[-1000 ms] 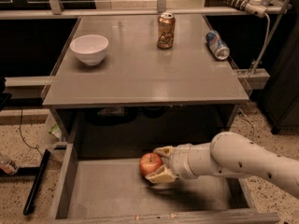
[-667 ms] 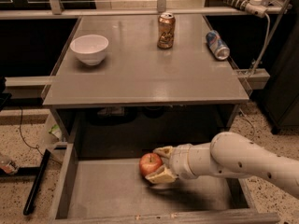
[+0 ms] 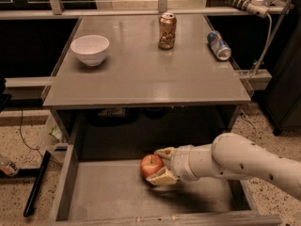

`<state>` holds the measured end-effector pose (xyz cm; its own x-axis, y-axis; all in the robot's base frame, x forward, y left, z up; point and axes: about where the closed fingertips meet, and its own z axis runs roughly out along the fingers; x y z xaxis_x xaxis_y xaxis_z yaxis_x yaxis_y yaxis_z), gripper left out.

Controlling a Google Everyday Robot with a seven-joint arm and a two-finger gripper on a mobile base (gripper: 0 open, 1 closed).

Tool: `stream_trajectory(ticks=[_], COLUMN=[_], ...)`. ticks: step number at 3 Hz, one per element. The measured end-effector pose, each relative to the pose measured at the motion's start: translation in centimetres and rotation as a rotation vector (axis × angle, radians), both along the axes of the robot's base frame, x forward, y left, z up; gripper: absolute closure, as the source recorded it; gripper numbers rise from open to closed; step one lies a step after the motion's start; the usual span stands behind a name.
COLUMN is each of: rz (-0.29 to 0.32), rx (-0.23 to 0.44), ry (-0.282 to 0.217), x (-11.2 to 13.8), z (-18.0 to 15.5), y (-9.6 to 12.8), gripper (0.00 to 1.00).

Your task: Place apple into top drawer

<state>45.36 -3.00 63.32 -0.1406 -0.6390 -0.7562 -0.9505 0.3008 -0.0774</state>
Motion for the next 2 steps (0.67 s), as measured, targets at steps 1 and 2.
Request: stream_trajectory(ticks=[1, 2], rz=[0.000, 0.000], rx=[0.000, 0.000], ry=[0.000, 0.000], x=[0.00, 0.00], z=[0.00, 0.00], y=[0.00, 0.00], gripper=[0.00, 0.00])
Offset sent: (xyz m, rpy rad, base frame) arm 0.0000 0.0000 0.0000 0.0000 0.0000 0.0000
